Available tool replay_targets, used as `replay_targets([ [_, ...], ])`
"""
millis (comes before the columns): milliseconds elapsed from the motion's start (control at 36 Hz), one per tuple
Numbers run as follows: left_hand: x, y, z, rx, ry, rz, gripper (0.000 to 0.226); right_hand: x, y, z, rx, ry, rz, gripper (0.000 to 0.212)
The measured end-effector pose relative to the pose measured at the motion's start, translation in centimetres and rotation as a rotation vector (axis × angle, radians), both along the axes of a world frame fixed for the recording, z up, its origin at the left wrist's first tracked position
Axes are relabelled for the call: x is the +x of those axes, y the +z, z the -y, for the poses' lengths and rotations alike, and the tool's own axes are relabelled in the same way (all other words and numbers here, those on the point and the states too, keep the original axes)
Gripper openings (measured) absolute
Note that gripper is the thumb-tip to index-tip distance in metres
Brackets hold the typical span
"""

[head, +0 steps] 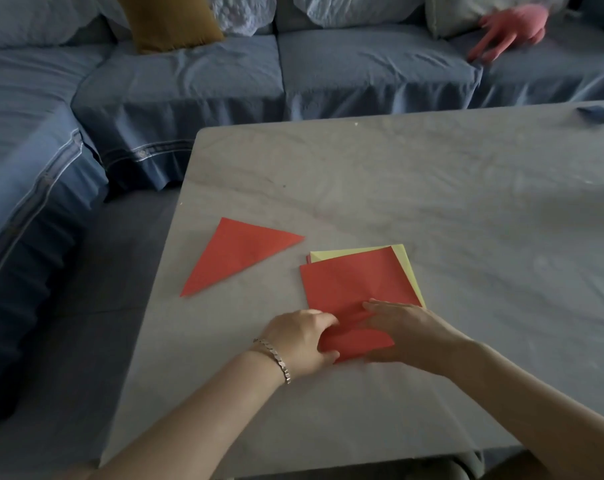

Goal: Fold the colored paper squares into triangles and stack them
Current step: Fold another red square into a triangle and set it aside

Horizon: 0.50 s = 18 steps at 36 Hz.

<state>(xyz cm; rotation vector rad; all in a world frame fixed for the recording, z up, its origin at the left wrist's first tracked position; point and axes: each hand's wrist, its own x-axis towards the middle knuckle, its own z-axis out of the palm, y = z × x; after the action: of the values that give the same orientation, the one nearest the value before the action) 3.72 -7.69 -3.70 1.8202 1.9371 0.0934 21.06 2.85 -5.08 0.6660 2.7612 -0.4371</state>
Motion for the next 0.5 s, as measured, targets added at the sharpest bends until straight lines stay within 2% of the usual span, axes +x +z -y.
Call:
replay_targets([
  [167, 0.0, 0.21, 0.06, -0.03, -0.055, -0.039, 0.06, -0.06, 0.03, 0.14, -0.006, -0.044, -0.024, 0.065],
  [500, -0.91, 0.12, -0.4, -0.016, -0.016, 0.043, 0.063, -0.03, -0.29, -0.01, -0.003, -0.039, -0.037, 0.065],
])
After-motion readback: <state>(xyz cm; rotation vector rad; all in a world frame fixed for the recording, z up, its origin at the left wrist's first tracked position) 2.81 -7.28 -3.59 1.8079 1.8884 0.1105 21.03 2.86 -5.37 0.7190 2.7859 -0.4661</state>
